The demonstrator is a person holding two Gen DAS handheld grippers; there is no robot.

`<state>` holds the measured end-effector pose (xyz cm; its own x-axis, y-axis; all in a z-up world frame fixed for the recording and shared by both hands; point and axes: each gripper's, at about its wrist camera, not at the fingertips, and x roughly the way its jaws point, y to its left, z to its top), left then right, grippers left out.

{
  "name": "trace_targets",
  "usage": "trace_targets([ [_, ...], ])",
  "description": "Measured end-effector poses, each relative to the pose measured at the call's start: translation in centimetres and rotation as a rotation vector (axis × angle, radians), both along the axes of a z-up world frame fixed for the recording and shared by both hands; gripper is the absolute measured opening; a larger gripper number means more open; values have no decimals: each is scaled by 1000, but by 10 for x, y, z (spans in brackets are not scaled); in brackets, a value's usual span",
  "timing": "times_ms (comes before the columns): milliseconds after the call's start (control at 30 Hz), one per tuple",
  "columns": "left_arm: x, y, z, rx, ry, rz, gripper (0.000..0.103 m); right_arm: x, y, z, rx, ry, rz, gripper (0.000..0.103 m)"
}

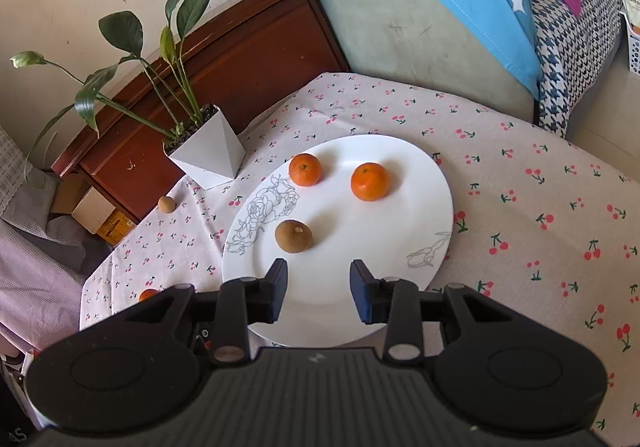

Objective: Organize fruits
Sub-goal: 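Carry the kiwi and cherry tomato onto the plate and open both tools, then withdraw both open tools from the plate back toward the fruit pile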

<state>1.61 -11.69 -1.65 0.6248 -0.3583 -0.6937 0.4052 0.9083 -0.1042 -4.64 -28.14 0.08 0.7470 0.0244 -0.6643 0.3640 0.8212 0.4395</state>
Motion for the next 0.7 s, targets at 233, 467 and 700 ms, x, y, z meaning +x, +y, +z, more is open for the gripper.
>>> trace_targets([
  [233,7,-14,-3,39,-46,2,58,-1,-2,1,-3,0,-16,39],
  [467,12,-14,6,30,-60,-11,59,-3,-3,2,-3,-5,-19,39],
  [700,9,3,19,9,-59,7,63,-2,2,3,-5,-20,9,40],
])
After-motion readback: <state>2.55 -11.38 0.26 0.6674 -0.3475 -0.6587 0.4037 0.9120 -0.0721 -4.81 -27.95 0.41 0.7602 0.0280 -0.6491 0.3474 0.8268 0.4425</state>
